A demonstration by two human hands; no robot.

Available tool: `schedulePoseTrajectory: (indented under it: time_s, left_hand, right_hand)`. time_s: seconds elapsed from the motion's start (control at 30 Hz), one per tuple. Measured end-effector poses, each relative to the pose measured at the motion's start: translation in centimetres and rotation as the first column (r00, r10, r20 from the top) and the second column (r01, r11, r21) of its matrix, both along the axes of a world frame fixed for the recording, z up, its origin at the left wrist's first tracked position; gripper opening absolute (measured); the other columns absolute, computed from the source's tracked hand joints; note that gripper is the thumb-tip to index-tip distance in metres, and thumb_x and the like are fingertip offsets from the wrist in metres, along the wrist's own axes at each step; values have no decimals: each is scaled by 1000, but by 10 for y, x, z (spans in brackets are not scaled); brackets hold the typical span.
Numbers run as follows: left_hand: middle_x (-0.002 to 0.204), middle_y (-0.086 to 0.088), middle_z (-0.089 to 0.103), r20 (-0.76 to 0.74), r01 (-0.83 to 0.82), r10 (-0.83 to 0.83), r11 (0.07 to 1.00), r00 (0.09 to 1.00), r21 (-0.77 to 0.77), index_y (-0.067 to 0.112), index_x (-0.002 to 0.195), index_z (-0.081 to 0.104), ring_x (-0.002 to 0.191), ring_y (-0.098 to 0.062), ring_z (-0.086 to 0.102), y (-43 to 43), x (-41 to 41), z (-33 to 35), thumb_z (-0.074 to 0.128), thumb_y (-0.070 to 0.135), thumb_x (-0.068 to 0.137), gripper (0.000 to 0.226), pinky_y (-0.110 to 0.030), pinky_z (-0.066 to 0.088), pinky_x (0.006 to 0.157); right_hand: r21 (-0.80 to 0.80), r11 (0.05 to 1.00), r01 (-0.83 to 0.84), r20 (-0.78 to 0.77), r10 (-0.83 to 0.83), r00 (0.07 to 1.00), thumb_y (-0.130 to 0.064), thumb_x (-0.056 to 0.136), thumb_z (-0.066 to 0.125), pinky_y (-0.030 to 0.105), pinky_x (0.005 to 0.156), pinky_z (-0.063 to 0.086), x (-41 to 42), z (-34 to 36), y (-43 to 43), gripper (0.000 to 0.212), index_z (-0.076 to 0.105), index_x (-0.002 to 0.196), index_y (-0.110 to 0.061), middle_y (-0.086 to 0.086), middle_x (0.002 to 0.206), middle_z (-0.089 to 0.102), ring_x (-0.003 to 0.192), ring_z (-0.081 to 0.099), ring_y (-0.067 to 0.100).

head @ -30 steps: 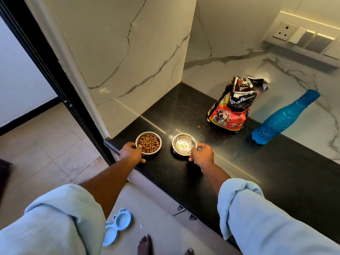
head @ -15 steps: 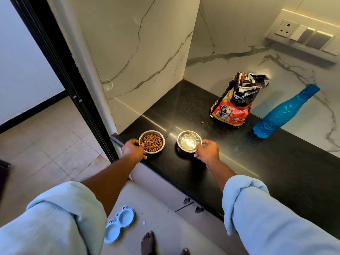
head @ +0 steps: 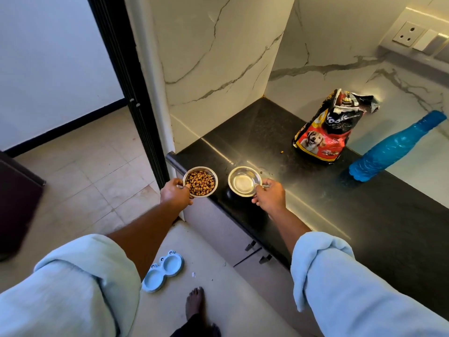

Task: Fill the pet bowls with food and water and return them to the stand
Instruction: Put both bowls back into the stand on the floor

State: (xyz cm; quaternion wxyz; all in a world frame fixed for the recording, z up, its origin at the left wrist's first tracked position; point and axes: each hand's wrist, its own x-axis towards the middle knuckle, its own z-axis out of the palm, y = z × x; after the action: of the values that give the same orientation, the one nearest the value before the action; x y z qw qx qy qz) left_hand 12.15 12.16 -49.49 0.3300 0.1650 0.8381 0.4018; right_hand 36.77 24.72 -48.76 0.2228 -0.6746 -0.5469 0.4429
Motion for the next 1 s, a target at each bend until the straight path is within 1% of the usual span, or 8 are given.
schedulePoseTrajectory:
  time_s: [0.17,0.3,0.4,0.6,0.7,0.77,0.87,1.0]
  left_hand:
    - [103,-16,77,-27,-47,47,999,999,-21,15,116,66,62,-18,72,-32,1,-1,67,21,101,16,-23,51,50]
    - [104,-16,77,43,-54,55,998,998,-22,14,120,67,58,-16,71,-42,1,5,68,20,101,21,-15,46,37]
    - [101,-17,77,35,-223,224,974,974,-42,15,120,66,54,-15,69,-130,-14,2,66,19,102,19,-14,42,32]
    - [101,-17,79,57,-238,239,971,969,-28,14,118,68,59,-19,73,-145,-22,-6,67,21,101,18,-16,47,36]
    - [105,-16,78,46,-257,260,965,965,-57,18,116,67,73,-26,79,-167,-36,-13,68,24,100,16,-22,54,49]
    - [107,-16,77,52,-272,275,960,960,-67,19,116,67,77,-27,79,-177,-44,-20,68,23,101,16,-21,53,44]
    - [107,-17,77,61,-274,279,959,958,-77,18,116,68,72,-25,75,-194,-59,-36,68,22,101,16,-16,45,34]
    - [100,-14,77,42,-290,297,949,954,-122,19,113,67,59,-18,71,-217,-79,-64,69,22,100,13,-23,53,44]
  right_hand:
    - [12,999,-52,-21,53,998,-12,100,66,23,48,52,-5,10,-16,35,63,135,-9,11,79,77,51,70,11]
    - [27,999,-34,-12,34,999,-11,101,66,25,50,53,-10,21,-18,38,60,138,-10,12,83,77,56,70,14]
    - [22,975,-221,-22,221,975,-12,101,65,28,54,59,-49,19,-72,32,63,133,-11,12,82,78,56,71,16]
    - [68,967,-244,-40,247,968,-6,102,61,23,41,51,-67,18,-88,9,67,107,-10,17,82,75,45,63,14]
    - [54,952,-302,-20,303,953,-9,100,61,27,47,55,-87,2,-107,11,70,104,-6,14,76,75,44,67,11]
    - [35,945,-324,-20,325,945,-12,100,61,28,48,57,-97,-8,-120,13,71,107,-9,12,76,76,48,70,11]
    - [18,945,-328,-12,328,945,-15,101,62,28,49,58,-110,-22,-139,12,68,111,-18,12,79,77,50,71,11]
    - [-2,939,-344,5,344,939,-14,101,63,28,51,57,-125,-54,-163,13,69,112,-14,12,80,77,49,70,10]
